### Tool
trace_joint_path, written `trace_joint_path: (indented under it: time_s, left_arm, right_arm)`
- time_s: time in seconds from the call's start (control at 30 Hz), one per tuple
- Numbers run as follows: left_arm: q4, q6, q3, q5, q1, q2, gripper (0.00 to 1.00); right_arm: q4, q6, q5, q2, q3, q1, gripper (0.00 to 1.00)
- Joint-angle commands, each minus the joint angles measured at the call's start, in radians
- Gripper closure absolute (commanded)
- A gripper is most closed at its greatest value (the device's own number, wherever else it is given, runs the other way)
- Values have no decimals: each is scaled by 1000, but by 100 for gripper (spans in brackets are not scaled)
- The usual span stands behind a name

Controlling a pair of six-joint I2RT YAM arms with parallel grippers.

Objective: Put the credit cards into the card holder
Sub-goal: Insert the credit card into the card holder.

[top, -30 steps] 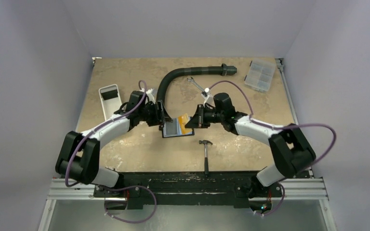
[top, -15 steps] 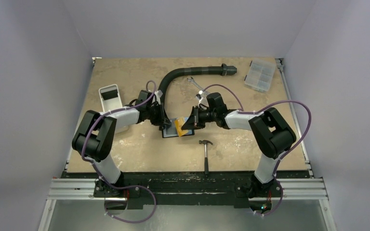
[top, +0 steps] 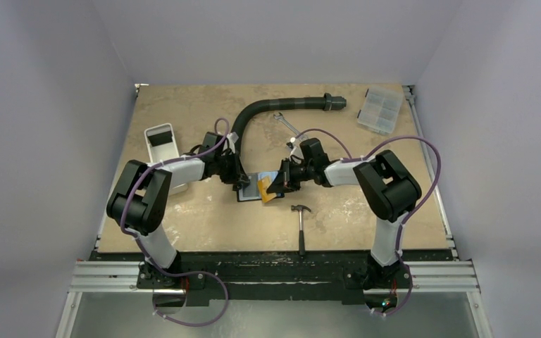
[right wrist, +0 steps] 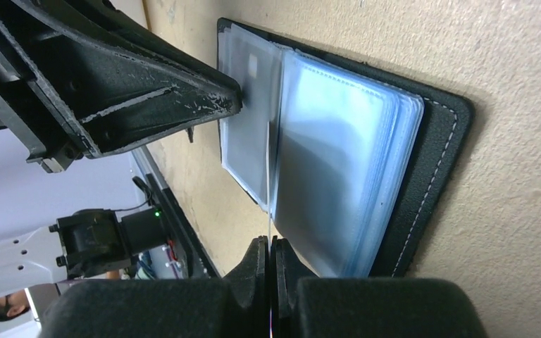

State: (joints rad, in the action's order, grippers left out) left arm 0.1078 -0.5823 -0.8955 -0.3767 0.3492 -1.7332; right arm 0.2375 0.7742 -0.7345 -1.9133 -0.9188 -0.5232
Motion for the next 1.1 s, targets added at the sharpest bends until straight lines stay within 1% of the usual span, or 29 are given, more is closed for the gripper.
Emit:
trace_joint_path:
  time_s: [0.0,0.17,0.5,0.77,0.9,1.07]
  left_arm:
    - [35,22,16,53,0,8,98]
    - [32,20,24,55,6,17,99]
    - [23,16,30,50,23,18,99]
    - [18,12,31,44,26,15,100]
    - [18,13,34,44,30,17,100]
    - [16,13,35,46,34,15,100]
  right_arm:
    - [-33,-11,13,8,-55,2,100]
    - [-93,-9,55,-6,-83,2,100]
    - [-95,3,69,-43,-97,2,100]
    - [5,38,56,-74,-98,2,100]
    - [70,54,90,-79,-90,2,100]
    - [132,78,89,-92,-85,2,100]
